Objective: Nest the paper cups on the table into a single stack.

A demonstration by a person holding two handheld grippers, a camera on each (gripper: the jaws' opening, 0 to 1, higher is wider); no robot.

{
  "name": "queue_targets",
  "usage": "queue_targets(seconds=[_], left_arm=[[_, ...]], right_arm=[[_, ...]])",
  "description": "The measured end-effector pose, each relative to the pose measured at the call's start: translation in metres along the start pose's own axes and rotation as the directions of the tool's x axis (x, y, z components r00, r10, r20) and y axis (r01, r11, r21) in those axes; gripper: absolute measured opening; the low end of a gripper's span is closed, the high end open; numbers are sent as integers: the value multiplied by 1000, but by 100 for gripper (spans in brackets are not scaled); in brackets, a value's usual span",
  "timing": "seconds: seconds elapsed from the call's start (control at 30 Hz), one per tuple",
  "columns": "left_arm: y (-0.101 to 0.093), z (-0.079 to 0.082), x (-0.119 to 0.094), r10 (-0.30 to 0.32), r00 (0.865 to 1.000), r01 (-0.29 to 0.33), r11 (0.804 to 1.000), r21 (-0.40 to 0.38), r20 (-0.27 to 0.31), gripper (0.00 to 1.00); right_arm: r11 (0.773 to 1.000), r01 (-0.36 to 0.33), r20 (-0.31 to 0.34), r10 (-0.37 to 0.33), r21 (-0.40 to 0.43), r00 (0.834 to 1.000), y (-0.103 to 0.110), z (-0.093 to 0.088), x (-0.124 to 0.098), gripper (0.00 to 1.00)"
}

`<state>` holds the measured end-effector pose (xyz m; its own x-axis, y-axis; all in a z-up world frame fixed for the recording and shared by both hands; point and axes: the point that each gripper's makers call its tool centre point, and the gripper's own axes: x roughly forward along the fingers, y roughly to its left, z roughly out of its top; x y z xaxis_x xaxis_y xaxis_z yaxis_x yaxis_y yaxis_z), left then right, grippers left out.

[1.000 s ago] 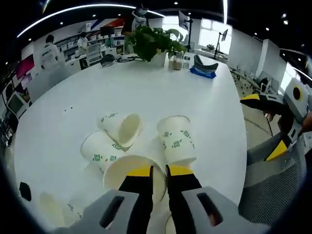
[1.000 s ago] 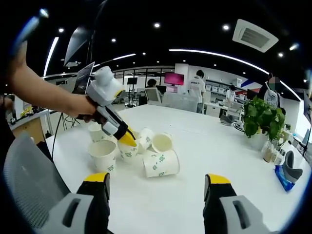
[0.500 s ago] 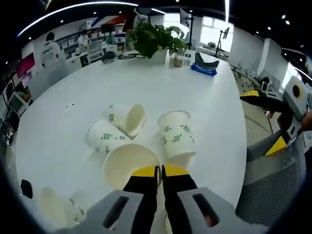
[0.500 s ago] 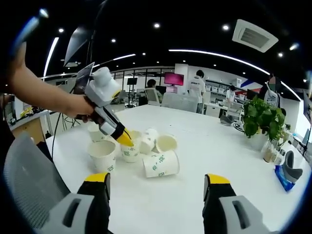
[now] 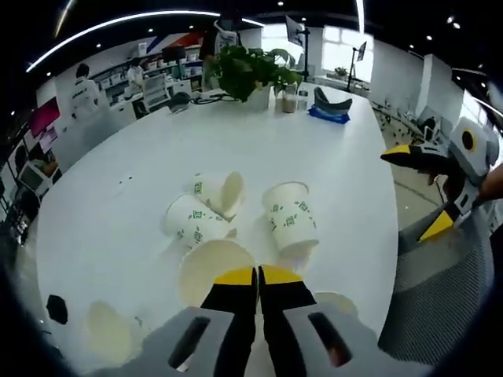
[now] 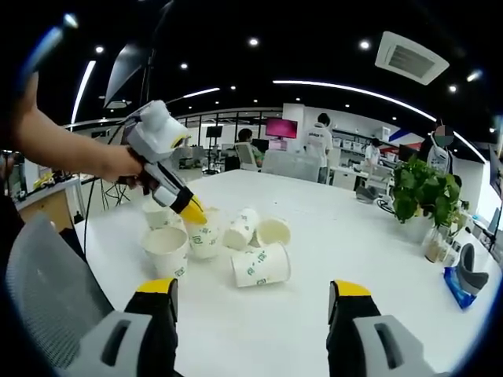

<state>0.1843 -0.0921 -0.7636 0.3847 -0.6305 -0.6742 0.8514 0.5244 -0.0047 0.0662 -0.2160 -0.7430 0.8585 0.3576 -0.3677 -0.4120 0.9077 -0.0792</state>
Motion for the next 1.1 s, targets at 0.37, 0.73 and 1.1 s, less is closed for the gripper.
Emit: queue_targets(seconds=[0.37, 0.73, 1.1], left_arm=[[10, 19, -20, 23, 999, -24, 999, 32, 47, 0], [5, 40, -49, 12, 997, -18, 997, 77, 78, 0], [-5, 54, -76, -16, 995, 5, 994, 108, 102, 0]], right_arm=[[1000, -7, 4, 7, 2, 1000, 1, 0, 0, 79], [1000, -8, 6, 8, -1, 1000, 2, 2, 0, 79], [1000, -11, 6, 11, 0, 1000, 2, 2, 0, 79]])
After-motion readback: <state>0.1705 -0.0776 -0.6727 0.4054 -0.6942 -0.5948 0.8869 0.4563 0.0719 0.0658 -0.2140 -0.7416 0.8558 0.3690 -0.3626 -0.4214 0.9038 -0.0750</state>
